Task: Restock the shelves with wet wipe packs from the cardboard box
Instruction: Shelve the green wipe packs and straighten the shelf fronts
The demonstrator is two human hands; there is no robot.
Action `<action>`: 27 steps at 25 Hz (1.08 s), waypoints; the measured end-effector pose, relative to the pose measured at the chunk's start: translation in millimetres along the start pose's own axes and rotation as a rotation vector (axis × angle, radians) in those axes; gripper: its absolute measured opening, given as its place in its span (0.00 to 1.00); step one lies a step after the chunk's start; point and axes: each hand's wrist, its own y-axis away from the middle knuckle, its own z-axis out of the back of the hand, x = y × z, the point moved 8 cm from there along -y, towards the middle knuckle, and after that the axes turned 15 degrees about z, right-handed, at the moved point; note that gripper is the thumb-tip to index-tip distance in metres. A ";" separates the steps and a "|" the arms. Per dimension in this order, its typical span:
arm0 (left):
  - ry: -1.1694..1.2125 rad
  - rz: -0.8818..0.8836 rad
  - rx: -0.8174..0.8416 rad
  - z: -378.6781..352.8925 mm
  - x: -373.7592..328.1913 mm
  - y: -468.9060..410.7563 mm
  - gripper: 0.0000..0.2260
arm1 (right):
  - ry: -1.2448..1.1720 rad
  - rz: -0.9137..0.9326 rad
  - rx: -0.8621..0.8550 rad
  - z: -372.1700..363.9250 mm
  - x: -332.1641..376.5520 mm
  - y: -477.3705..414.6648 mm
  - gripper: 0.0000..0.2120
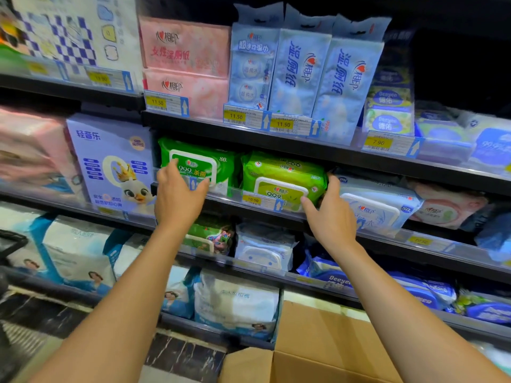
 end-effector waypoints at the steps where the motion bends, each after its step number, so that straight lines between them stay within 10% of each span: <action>1: -0.010 0.041 0.013 6.5 2.1 -11.7 0.39 | 0.000 -0.009 0.005 -2.0 -0.4 0.2 0.33; 8: -0.024 0.146 0.248 -18.7 44.8 -102.3 0.63 | -0.077 0.002 0.065 -3.4 -7.3 -14.0 0.35; 14: 0.078 0.120 0.289 -0.9 21.1 -87.7 0.39 | -0.086 0.054 0.085 -4.3 -10.0 -25.8 0.33; 27: -0.038 0.018 0.256 1.5 16.1 -80.6 0.30 | -0.092 0.109 0.102 -14.9 13.9 -30.8 0.30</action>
